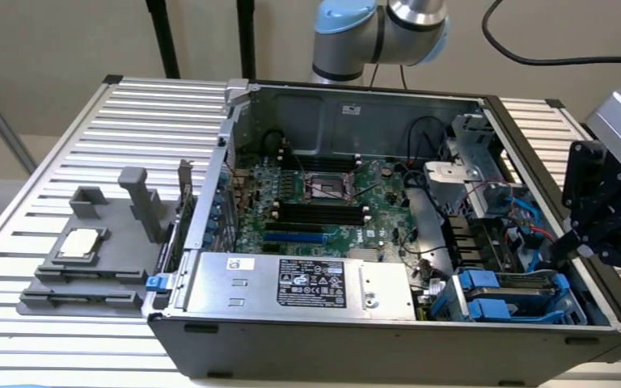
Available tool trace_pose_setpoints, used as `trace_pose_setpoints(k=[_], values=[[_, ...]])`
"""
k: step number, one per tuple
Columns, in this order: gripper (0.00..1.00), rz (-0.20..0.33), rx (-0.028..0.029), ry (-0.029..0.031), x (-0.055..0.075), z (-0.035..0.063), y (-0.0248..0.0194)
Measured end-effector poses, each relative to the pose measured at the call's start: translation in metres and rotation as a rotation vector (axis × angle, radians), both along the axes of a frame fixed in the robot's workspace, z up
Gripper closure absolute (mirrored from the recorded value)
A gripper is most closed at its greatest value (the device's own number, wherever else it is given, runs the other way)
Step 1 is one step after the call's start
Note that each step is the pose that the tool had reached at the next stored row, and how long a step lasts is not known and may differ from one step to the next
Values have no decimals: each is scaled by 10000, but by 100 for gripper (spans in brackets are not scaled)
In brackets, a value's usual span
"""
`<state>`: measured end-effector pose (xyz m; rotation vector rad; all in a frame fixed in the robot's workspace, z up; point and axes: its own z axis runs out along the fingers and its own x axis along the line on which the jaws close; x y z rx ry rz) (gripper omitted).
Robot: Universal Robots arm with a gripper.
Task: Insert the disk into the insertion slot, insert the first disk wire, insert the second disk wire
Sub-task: 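Insert the first disk wire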
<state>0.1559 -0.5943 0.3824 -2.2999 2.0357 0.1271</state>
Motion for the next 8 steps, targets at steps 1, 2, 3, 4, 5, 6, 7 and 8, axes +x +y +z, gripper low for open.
trace_pose_setpoints(k=[1,2,3,4,5,6,7,8], values=[[89,0,2,0,1,-19,11],[89,0,1,0,1,-37,25],[89,1,1,0,2,-55,39],[89,1,2,0,3,-73,53],[89,1,2,0,3,-91,68],[89,1,1,0,4,-109,82],[89,1,1,0,4,-127,96],[89,1,1,0,4,-146,111]])
